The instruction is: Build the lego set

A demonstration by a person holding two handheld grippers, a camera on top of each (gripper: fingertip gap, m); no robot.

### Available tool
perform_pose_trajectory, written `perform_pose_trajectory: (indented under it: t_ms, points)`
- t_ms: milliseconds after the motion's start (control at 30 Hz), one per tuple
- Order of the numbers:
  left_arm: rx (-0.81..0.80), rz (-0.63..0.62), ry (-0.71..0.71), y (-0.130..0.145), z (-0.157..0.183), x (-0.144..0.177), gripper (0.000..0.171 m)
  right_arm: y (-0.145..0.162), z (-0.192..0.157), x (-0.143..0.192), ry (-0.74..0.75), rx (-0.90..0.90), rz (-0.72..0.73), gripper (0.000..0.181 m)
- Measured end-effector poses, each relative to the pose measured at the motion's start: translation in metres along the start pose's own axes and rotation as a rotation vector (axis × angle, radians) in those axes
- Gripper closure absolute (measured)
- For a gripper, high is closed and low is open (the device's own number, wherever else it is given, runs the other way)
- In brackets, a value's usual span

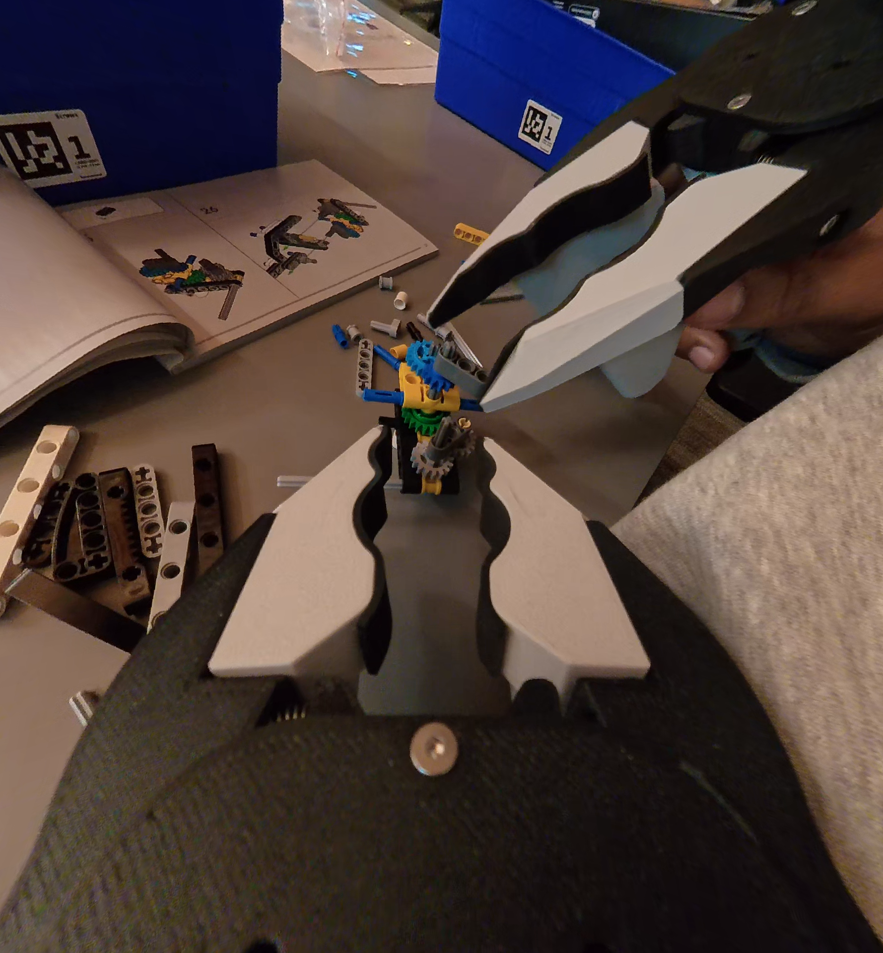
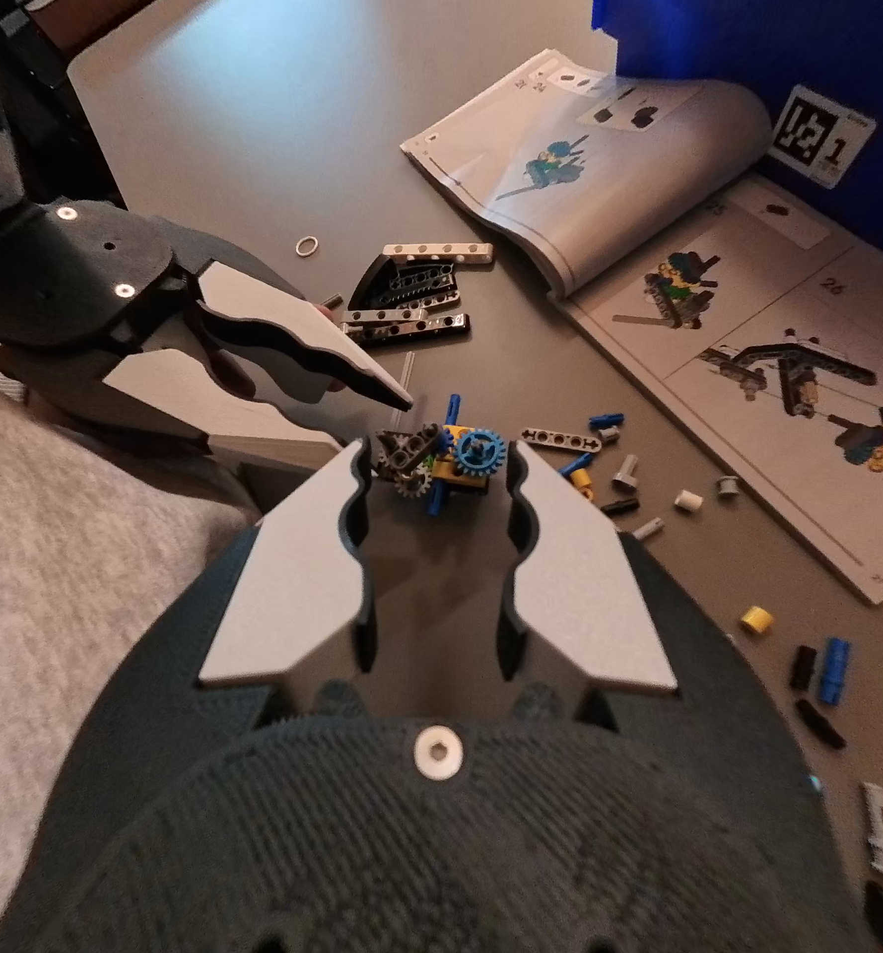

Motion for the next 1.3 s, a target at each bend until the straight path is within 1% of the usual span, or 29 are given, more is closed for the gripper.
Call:
perform_pose_trajectory:
  t_ms: [767,1000,1300]
  points:
    - [0.004,0.006,-0.001,0.0002,-0.0002,0.0006,0.141,-0.0046,-0.0015,0.0026,0.002,0.004,0.044,0.127]
    - [0.012,0.025,0.004,0.0009,-0.001,0.0019,0.142,-0.0049,0.0003,0.0003,0.009,-0.004,0.054,0.115]
    - [0.021,0.014,0.003,0.0019,-0.0019,0.0005,0.141,-0.0051,0.0035,-0.0038,-0.002,-0.034,0.067,0.108]
Point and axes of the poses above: each gripper's, where its closed fingertips meet, x back along the fingers, y out of its underside, z = x × y across the jaws, the point moved 10 cm from there along x, back along the fingers, and after that the axes turned 6 degrees about z, right-handed, at the moved point
